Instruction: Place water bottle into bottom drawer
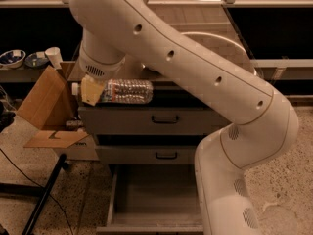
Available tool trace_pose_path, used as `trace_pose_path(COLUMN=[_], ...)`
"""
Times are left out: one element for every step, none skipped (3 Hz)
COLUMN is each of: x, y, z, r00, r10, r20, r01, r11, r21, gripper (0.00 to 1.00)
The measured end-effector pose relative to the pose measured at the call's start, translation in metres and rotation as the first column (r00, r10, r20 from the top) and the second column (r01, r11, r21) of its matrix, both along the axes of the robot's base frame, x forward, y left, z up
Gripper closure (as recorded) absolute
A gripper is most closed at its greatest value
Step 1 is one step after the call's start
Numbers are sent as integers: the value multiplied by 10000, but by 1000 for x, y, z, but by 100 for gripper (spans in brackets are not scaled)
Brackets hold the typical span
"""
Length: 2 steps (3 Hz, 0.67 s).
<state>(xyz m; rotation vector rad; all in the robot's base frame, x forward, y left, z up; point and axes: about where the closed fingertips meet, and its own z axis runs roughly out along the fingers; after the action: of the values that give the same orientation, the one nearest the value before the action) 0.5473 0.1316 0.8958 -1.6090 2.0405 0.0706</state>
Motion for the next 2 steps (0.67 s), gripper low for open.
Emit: trace_pose_path(x=[-20, -22], y=[9, 16], z=[-15, -26], r00=[9988, 9960], r10=[-103, -97], r20=[-477, -886], r01=[106, 118], r11=[9999, 9997], r21=[70, 228], gripper=[100, 100])
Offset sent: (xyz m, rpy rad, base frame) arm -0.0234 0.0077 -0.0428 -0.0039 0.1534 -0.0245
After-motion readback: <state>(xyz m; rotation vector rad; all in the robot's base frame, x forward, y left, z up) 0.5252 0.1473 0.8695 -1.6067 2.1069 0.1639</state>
